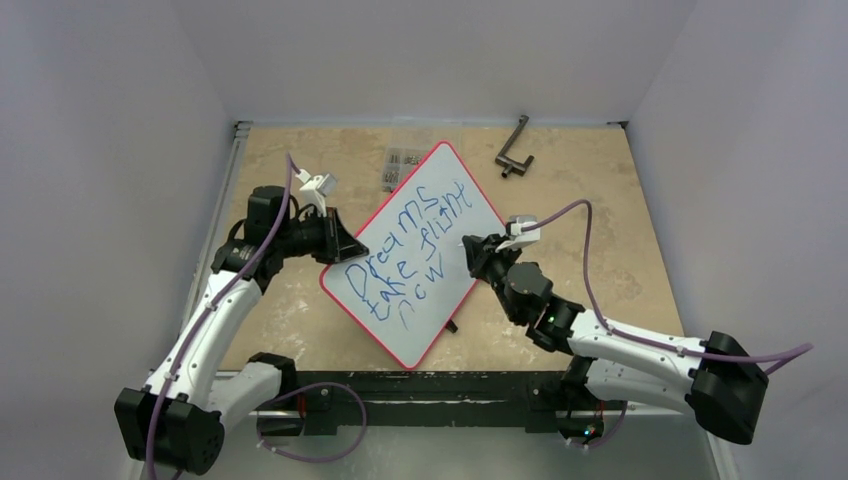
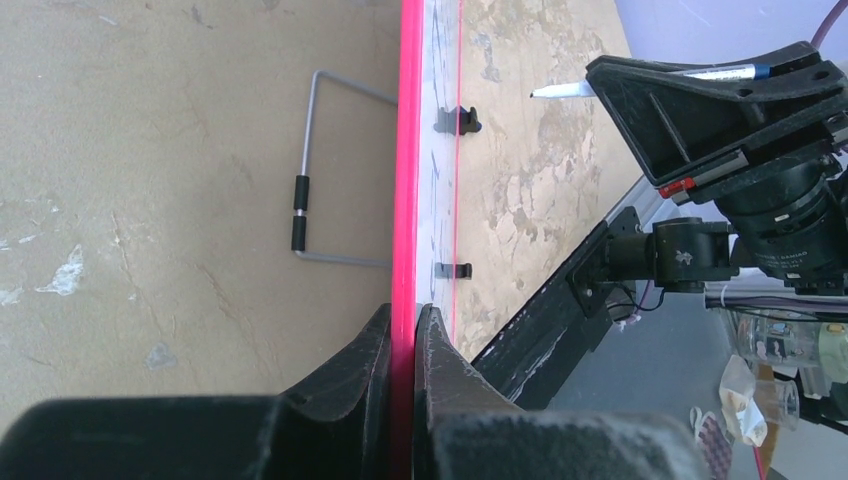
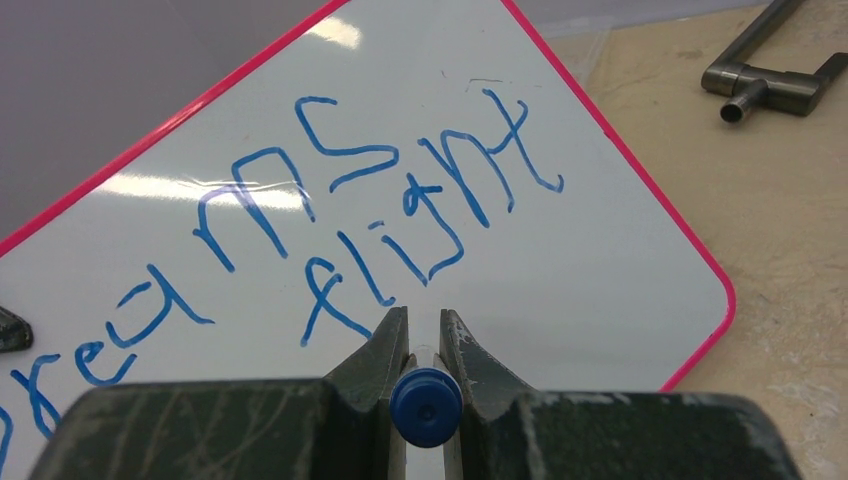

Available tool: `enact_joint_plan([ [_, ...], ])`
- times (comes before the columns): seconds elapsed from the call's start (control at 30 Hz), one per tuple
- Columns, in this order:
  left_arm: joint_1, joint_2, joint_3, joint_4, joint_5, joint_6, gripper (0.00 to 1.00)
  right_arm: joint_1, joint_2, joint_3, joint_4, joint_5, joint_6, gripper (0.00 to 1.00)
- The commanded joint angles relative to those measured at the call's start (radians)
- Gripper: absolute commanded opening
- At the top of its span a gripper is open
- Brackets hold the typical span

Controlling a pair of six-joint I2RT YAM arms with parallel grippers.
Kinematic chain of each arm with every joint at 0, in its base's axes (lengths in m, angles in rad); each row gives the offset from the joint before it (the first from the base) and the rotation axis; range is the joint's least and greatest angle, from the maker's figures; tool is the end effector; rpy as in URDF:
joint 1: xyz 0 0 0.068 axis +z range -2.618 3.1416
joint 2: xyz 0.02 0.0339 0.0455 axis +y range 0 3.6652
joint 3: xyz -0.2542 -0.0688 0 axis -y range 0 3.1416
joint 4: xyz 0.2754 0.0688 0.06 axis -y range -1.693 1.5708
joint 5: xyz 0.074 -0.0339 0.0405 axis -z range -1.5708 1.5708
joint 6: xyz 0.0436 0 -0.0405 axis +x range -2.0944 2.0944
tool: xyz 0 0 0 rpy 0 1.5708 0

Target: Write a sentence on the whiteboard

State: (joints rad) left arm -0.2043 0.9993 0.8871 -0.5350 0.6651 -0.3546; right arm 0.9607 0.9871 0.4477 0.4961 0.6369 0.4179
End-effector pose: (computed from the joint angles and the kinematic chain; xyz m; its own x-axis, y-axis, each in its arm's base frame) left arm 0.2387 -0.0769 0.2908 -0.7765 -0.1181 -0.6189 0.3968 0.6714 -0.6260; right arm 0.1679 0.1949 0.2309 -0.1519 0.3521 -0.9235 -0.2810 0.8804 0.3819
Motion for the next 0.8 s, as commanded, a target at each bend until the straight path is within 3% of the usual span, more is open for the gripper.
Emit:
enact_joint_plan([
  [0.0,0.008,-0.020,-0.004,-0.057,-0.170,0.130,0.00,-0.004,-0.019,-0.022,0.013,0.022,-0.011,0.00],
  [0.33,0.008,-0.004,-0.014,-0.041,-0.163,0.129,0.00,-0.007,0.033,-0.112,0.108,-0.039,0.092,0.00],
  [0.77,0.008,-0.013,-0.027,-0.039,-0.164,0.128,0.00,-0.007,0.167,-0.132,0.299,-0.084,0.090,0.00],
])
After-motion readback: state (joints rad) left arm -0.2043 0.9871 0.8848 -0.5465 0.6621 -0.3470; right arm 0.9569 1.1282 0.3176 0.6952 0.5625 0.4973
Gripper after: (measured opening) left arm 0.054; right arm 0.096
